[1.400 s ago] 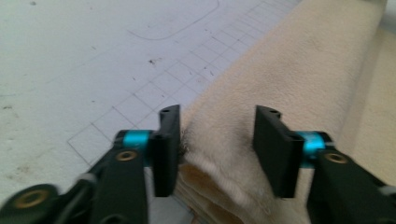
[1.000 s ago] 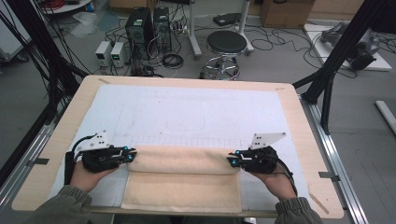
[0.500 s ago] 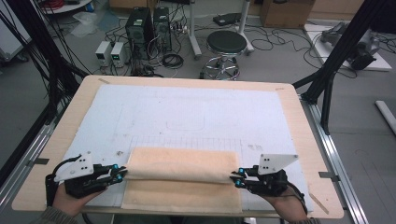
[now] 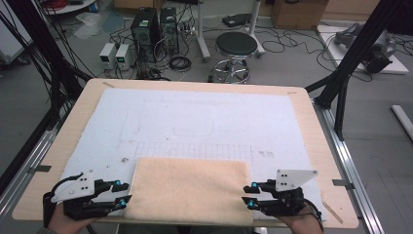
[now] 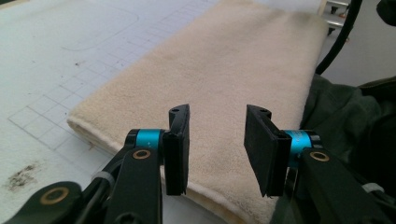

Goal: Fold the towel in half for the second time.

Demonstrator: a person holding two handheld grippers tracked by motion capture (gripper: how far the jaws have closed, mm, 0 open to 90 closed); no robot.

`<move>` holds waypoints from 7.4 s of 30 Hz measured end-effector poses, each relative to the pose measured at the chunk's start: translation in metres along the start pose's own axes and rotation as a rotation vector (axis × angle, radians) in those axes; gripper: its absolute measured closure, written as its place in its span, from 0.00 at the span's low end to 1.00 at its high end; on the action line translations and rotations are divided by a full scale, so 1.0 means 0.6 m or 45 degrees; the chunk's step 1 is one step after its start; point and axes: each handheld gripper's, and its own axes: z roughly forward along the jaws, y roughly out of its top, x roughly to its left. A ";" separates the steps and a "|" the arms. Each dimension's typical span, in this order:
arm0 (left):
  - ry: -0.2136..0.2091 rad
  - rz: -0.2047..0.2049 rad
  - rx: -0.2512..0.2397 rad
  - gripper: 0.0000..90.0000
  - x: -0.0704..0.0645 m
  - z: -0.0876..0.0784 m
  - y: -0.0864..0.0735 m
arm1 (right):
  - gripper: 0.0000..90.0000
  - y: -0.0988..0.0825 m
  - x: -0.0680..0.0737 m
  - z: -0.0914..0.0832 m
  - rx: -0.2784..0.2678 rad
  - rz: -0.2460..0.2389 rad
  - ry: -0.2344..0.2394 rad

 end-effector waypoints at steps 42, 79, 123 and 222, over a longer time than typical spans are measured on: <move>0.188 -0.251 0.168 0.44 0.154 0.128 -0.005 | 0.46 -0.021 -0.162 0.098 0.238 0.170 -0.293; 0.232 -0.184 0.132 0.87 0.127 0.118 0.007 | 0.87 -0.007 -0.140 0.089 0.239 0.114 -0.268; 0.633 -0.236 -0.010 0.88 0.294 0.166 0.164 | 0.87 0.164 -0.331 0.107 0.130 0.140 -0.514; 0.363 -0.199 -0.048 0.30 0.139 0.094 0.048 | 0.20 0.038 -0.174 0.081 0.016 0.220 -0.482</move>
